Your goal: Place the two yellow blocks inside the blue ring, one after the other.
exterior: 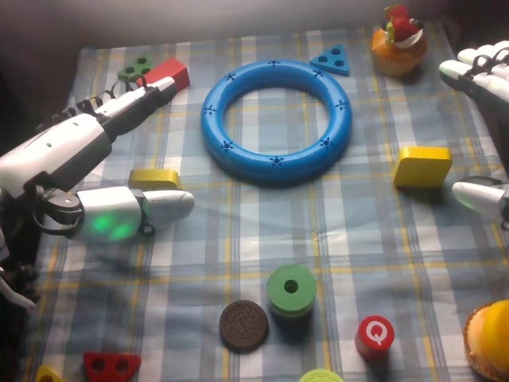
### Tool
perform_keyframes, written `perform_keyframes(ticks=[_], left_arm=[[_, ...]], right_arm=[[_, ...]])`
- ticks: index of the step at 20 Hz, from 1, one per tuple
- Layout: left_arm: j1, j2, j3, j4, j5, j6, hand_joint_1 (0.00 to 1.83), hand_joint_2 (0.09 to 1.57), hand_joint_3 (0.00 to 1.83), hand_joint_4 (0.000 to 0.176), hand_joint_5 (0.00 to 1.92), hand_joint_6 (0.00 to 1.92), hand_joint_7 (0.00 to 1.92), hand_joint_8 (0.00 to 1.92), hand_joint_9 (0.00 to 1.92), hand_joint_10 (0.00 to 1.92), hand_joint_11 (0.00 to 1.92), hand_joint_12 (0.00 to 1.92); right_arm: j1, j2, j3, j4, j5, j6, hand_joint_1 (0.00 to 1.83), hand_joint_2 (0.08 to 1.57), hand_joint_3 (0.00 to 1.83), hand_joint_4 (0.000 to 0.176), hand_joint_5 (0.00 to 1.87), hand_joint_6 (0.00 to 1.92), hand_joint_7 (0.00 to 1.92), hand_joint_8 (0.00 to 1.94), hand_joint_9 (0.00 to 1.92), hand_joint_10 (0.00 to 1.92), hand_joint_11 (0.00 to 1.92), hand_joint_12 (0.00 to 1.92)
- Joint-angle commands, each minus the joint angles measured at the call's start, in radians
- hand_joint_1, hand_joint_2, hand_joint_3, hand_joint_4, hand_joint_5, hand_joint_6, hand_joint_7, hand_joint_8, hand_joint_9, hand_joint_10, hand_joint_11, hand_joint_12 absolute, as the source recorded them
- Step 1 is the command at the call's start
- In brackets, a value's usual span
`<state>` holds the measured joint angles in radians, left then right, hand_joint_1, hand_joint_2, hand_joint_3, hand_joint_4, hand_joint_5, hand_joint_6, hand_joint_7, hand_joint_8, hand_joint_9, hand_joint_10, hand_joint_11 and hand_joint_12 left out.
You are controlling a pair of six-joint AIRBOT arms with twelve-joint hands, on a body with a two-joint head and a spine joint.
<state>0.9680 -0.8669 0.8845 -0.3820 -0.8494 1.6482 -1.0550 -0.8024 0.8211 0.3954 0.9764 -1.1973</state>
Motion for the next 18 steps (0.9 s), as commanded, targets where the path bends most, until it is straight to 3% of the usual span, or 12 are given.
perform_keyframes(ticks=[1, 3, 6, 7, 8, 9, 11, 13, 15, 17, 18], left_arm=[[-0.007, -0.005, 0.004, 0.011, -0.122, -0.006, 0.63, 1.07, 0.02, 0.08, 0.0, 0.0, 0.0, 0.0, 0.0, 0.0, 0.0, 0.0], [-0.007, -0.006, 0.004, 0.011, -0.122, -0.006, 0.62, 1.08, 0.02, 0.089, 0.0, 0.0, 0.0, 0.0, 0.0, 0.0, 0.0, 0.0], [-0.007, -0.006, 0.01, 0.006, -0.102, -0.006, 0.7, 1.1, 0.02, 0.058, 0.02, 0.01, 0.0, 0.0, 0.0, 0.0, 0.0, 0.0], [-0.006, -0.006, 0.015, 0.0, -0.091, -0.006, 0.75, 1.1, 0.01, 0.036, 0.05, 0.02, 0.01, 0.0, 0.0, 0.0, 0.0, 0.0], [-0.004, -0.006, 0.023, -0.011, -0.076, -0.006, 0.82, 1.09, 0.01, 0.026, 0.09, 0.03, 0.04, 0.01, 0.0, 0.0, 0.0, 0.0], [-0.003, -0.011, 0.037, -0.032, -0.057, 0.0, 0.94, 1.09, 0.0, 0.003, 0.25, 0.03, 0.22, 0.03, 0.12, 0.04, 0.0, 0.0], [-0.003, -0.024, 0.048, -0.079, -0.029, 0.062, 1.02, 1.11, 0.0, 0.0, 0.4, 0.01, 0.44, 0.02, 0.29, 0.07, 0.0, 0.0], [-0.008, -0.038, 0.064, -0.096, -0.008, 0.074, 1.03, 1.11, 0.0, 0.0, 0.51, 0.01, 0.57, 0.01, 0.39, 0.07, 0.0, 0.35], [-0.012, -0.053, 0.079, -0.119, 0.013, 0.09, 1.06, 1.1, 0.0, 0.0, 0.58, 0.01, 0.64, 0.01, 0.41, 0.09, 0.0, 0.54], [-0.012, -0.065, 0.092, -0.148, 0.027, 0.114, 0.97, 1.14, 0.0, 0.0, 0.55, 0.0, 0.58, 0.0, 0.34, 0.04, 0.0, 0.26], [-0.012, -0.072, 0.098, -0.163, 0.031, 0.125, 0.98, 1.14, 0.0, 0.0, 0.56, 0.0, 0.58, 0.0, 0.35, 0.04, 0.0, 0.26]], right_arm=[[0.006, -0.001, 0.001, -0.009, 0.126, 0.007, 0.47, 1.18, 0.03, 0.0, 0.0, 0.0, 0.0, 0.0, 0.0, 0.0, 0.0, 0.0], [0.006, -0.001, 0.002, -0.009, 0.127, 0.007, 0.52, 1.18, 0.03, 0.0, 0.0, 0.0, 0.0, 0.0, 0.0, 0.0, 0.0, 0.0], [0.003, -0.001, 0.003, -0.005, 0.127, 0.007, 0.5, 1.19, 0.02, 0.0, 0.0, 0.0, 0.0, 0.0, 0.0, 0.0, 0.0, 0.0], [0.002, -0.001, 0.003, -0.003, 0.127, 0.008, 0.51, 1.19, 0.02, 0.0, 0.0, 0.0, 0.0, 0.0, 0.0, 0.0, 0.0, 0.0], [0.001, -0.001, 0.003, -0.001, 0.127, 0.008, 0.5, 1.2, 0.02, 0.0, 0.0, 0.0, 0.0, 0.0, 0.0, 0.0, 0.0, 0.0], [0.001, -0.001, 0.003, 0.001, 0.127, 0.009, 0.52, 1.19, 0.01, 0.0, 0.0, 0.0, 0.0, 0.0, 0.0, 0.0, 0.0, 0.0], [0.0, -0.001, 0.004, 0.004, 0.127, 0.009, 0.49, 1.2, 0.01, 0.0, 0.0, 0.0, 0.0, 0.0, 0.0, 0.0, 0.0, 0.0], [-0.001, -0.003, 0.006, 0.007, 0.127, 0.011, 0.51, 1.2, 0.01, 0.0, 0.0, 0.0, 0.0, 0.0, 0.0, 0.0, 0.0, 0.0], [-0.001, -0.003, 0.006, 0.008, 0.127, 0.012, 0.52, 1.2, 0.01, 0.0, 0.0, 0.0, 0.0, 0.0, 0.0, 0.0, 0.0, 0.0], [-0.002, -0.004, 0.006, 0.008, 0.127, 0.014, 0.49, 1.2, 0.01, 0.0, 0.0, 0.0, 0.0, 0.0, 0.0, 0.0, 0.0, 0.0], [-0.002, -0.005, 0.006, 0.009, 0.127, 0.015, 0.5, 1.2, 0.01, 0.0, 0.0, 0.0, 0.0, 0.0, 0.0, 0.0, 0.0, 0.0]])
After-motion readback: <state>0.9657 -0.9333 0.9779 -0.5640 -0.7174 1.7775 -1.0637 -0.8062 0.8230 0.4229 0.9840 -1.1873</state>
